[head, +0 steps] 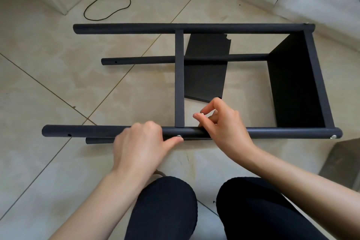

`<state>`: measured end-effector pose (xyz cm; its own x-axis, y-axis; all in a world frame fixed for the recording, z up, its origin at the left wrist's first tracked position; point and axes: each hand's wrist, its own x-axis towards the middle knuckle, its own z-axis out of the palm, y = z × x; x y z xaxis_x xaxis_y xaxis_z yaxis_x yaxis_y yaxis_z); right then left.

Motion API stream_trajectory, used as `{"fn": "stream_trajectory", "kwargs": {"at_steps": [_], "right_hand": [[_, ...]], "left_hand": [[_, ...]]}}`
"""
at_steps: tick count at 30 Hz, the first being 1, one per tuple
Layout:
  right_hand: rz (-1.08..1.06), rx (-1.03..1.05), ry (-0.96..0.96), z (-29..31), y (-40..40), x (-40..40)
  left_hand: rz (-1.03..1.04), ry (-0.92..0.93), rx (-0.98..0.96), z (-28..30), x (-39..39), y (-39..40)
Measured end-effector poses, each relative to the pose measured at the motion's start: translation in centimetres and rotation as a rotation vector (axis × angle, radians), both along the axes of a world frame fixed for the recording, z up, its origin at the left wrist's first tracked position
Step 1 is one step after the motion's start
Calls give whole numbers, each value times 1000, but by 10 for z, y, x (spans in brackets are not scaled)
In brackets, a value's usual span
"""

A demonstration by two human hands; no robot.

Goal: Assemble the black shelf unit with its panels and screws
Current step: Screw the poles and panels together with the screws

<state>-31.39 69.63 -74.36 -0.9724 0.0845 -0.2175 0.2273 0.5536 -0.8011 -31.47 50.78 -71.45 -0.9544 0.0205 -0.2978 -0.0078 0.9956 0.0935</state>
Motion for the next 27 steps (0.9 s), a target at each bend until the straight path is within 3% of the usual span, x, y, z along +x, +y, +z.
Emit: {"fn": "stream_trajectory", "kwargs": {"at_steps": [2,6,10,12,17,27], "right_hand": [[2,2,-1,0,0,0],[13,18,7,-1,-1,1],[10,15,12,-2,-1,5],[10,12,8,-3,-2,7],[-22,28,57,-5,-1,15],[-15,50,-47,-5,0,18]], "left_hand": [[-117,100,3,3,-11,-3],[-479,153,193,-2,-37,-15],[-899,95,50,-9,-71,-18],[-1015,98,-17,-11,-82,-16],[-1060,127,52,-20,-81,-12],[-972,187,212,-32,-60,-13]]}}
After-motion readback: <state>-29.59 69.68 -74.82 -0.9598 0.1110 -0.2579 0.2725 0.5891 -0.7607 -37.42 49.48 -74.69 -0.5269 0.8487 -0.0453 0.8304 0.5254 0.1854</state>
